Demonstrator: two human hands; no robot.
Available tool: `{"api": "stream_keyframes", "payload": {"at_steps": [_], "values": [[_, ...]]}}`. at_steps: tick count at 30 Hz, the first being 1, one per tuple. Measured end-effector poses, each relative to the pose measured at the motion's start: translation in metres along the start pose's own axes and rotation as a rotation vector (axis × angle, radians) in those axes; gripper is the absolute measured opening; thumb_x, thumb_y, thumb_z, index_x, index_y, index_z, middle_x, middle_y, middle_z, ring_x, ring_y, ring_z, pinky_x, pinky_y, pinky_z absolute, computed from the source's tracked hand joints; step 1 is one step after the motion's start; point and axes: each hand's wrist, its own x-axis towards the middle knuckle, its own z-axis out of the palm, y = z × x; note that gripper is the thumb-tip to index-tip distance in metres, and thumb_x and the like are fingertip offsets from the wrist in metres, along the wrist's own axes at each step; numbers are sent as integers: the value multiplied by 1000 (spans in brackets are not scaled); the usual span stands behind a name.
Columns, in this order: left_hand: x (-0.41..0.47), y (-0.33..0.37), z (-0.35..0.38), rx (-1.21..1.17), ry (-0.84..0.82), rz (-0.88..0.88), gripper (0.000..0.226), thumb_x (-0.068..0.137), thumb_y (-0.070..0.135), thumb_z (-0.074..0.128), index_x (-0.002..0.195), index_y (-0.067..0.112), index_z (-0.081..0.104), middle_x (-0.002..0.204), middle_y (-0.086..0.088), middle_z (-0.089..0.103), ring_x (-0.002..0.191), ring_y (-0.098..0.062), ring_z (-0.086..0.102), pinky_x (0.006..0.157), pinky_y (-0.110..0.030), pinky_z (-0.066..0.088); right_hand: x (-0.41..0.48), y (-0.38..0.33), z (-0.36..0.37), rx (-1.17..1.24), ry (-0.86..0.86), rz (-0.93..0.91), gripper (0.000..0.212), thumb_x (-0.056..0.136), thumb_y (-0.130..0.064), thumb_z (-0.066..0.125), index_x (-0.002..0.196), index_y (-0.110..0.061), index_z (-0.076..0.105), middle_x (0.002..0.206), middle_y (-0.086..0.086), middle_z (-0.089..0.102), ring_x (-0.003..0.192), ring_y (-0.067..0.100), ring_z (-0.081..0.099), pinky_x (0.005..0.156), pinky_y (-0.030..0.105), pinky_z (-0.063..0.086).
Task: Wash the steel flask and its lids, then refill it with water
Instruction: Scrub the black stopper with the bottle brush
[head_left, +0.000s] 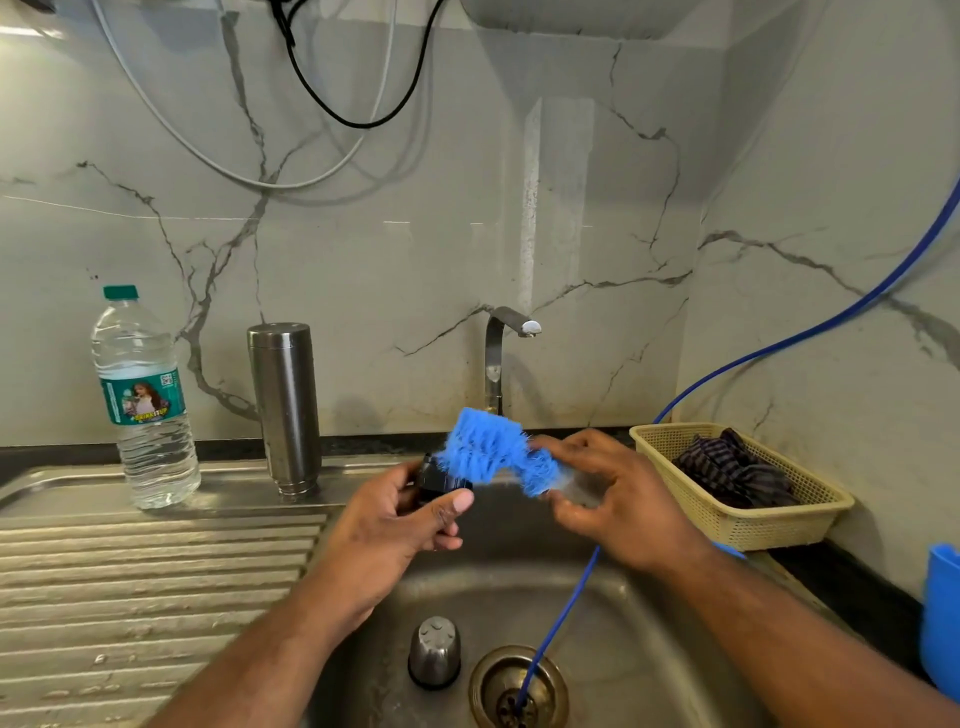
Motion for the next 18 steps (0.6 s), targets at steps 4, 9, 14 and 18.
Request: {"api": "stream_keyframes", "payload": {"at_steps": [4,9,14,18], "values": [[-5,2,4,147,-86,39,39,82,33,78,119,25,68,104,1,77,91,-19,75,81,-36,63,-3,-13,5,19,-17,-65,52,79,-44,66,125,-65,57,107,-20,58,89,9,62,72,23,49],[-6,2,2,281,-111,61,51,75,38,84,121,31,64,107,13,76,99,-8,73,88,-31,61,-1,-15,16,-30,-11,-15,55,77,-54,61,130,-64,54,104,-20,58,85,2,60,70,19,44],[-2,2,-2,260,-107,60,67,71,39,88,129,43,56,122,16,72,116,-6,67,104,-39,54,-4,-11,12,61,20,44,55,78,-44,73,126,-63,55,96,-12,62,87,7,62,68,13,44],[-5,2,1,338,-104,82,59,70,44,86,123,34,62,117,18,73,112,1,67,106,-36,52,-4,-22,18,118,-23,20,57,78,-44,69,134,-52,62,97,-11,62,87,11,63,69,19,49]]}}
